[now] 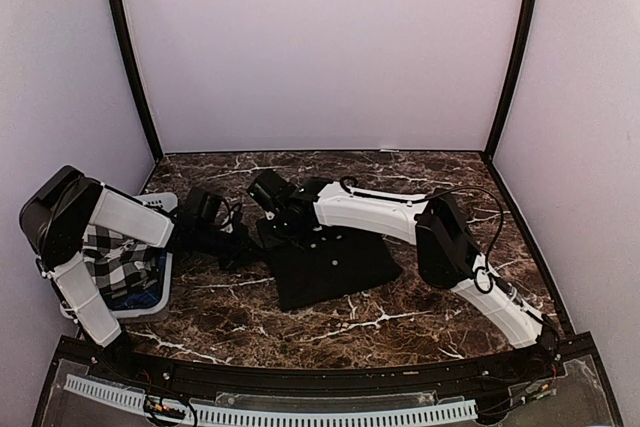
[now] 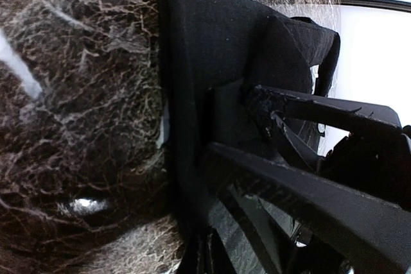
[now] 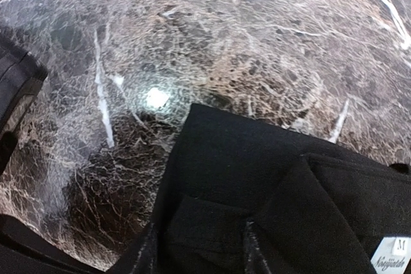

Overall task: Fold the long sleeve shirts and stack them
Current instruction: Adjust the square-folded shirt at the center of the board.

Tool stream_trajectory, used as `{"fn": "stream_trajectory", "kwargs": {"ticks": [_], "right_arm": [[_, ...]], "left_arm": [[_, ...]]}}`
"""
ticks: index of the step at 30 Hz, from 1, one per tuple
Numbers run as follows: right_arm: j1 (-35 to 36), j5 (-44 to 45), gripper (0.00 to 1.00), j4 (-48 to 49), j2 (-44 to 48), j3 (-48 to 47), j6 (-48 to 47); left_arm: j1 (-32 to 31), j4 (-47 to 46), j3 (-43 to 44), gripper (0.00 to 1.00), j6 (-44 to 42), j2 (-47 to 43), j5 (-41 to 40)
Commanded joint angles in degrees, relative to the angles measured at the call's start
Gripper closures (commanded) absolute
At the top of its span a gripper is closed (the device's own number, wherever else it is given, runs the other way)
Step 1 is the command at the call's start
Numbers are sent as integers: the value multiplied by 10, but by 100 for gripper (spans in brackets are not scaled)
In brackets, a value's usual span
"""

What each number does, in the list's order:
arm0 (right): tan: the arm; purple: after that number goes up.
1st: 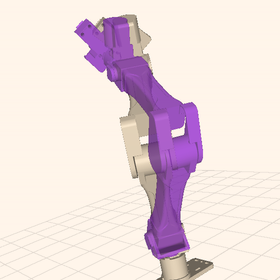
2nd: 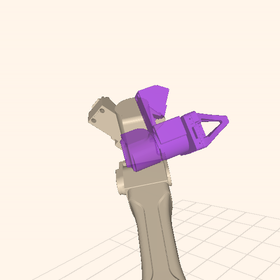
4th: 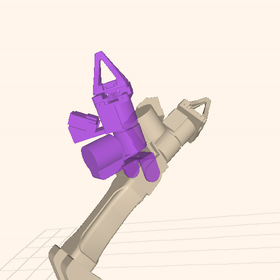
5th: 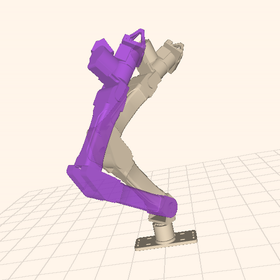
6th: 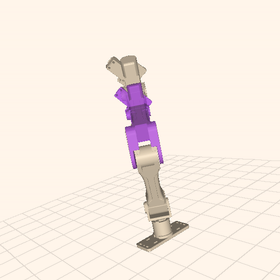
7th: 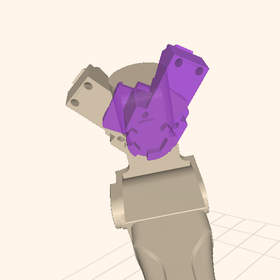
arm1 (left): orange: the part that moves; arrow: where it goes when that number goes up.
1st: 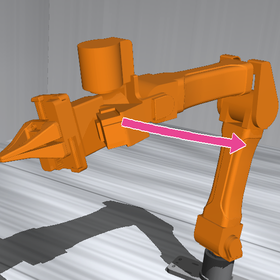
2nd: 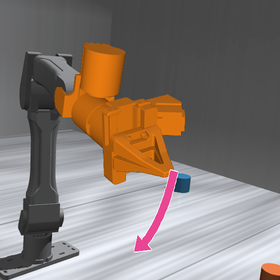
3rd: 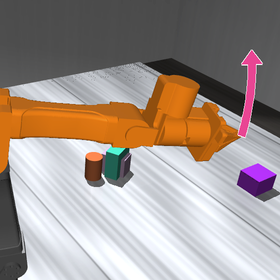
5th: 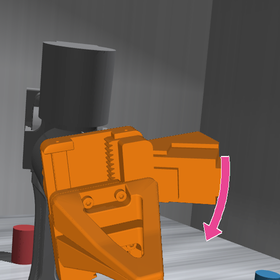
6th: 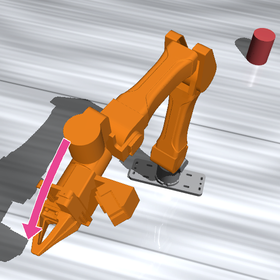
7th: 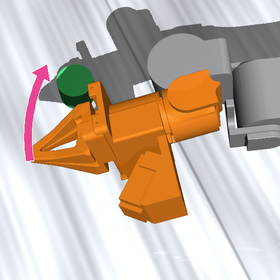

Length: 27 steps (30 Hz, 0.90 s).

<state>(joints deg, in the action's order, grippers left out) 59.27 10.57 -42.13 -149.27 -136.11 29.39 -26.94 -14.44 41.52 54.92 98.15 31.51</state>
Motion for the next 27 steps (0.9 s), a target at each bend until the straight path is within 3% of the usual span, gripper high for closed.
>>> {"fn": "stream_trajectory", "kwargs": {"ticks": [1,3,9,21,27], "right_arm": [[-1,24,61,-9,-3,-19,0],[-3,27,68,-7,1,-18,0],[-13,2,100,18,23,-2,4],[-50,-90,100,141,119,79,50],[-63,-125,100,166,123,82,66]], "left_arm": [[-9,-10,-10,98,7,-16,11],[-12,-12,-10,99,10,-16,11],[-16,-10,-1,99,13,-15,14],[-26,21,57,100,19,-27,31],[-49,-6,41,100,49,-7,35]]}}
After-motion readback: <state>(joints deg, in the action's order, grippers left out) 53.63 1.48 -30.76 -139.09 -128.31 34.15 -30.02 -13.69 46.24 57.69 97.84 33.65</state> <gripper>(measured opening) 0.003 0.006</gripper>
